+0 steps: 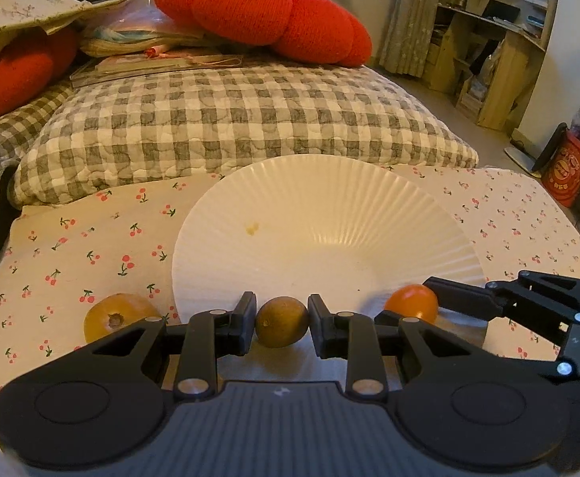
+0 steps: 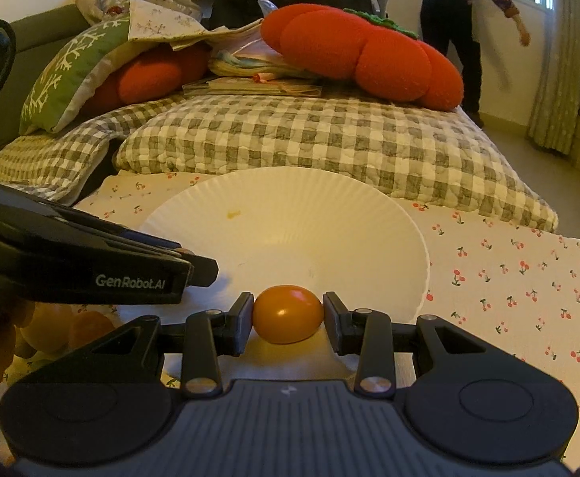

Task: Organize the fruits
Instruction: 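Open both tools to drop the fruits onto the white plate, then move both open tools back over the fruit cluster, then grasp a dark green fruit with the left tool while the right tool grasps an orange tomato, then carry both held fruits over the white plate with both tools, then open both tools to release the fruits onto the white plate, then move both open tools back over the remaining fruits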

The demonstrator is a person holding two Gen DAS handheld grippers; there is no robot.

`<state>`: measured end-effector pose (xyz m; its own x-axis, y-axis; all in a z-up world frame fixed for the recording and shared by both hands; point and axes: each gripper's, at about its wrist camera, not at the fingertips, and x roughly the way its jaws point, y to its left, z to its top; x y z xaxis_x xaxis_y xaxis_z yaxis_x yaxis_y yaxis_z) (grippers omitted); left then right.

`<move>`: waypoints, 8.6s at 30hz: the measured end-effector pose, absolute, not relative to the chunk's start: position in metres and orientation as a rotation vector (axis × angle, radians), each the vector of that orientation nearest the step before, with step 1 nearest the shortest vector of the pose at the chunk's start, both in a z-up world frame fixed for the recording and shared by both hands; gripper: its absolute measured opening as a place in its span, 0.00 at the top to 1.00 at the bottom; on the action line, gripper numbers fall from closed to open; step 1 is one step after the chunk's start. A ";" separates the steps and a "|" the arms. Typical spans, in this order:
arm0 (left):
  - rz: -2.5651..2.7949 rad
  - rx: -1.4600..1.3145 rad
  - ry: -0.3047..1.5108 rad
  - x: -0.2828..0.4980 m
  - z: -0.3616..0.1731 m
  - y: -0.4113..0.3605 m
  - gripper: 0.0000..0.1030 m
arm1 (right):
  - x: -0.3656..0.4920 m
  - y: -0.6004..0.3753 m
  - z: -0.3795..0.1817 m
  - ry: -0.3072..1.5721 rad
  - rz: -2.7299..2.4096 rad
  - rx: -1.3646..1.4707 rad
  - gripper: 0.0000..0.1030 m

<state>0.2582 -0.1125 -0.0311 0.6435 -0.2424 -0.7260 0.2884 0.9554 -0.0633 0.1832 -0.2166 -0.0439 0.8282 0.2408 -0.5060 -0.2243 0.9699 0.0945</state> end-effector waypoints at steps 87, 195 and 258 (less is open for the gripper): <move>-0.036 -0.331 0.961 0.102 -0.009 0.064 0.34 | 0.033 -0.136 -0.059 0.647 0.360 0.105 0.36; -0.279 0.088 0.847 0.234 -0.021 -0.119 0.75 | 0.158 -0.223 -0.040 0.528 0.214 0.047 0.70; -0.187 -0.053 0.852 0.165 -0.007 0.001 0.18 | 0.052 -0.150 -0.036 0.566 0.331 0.061 0.32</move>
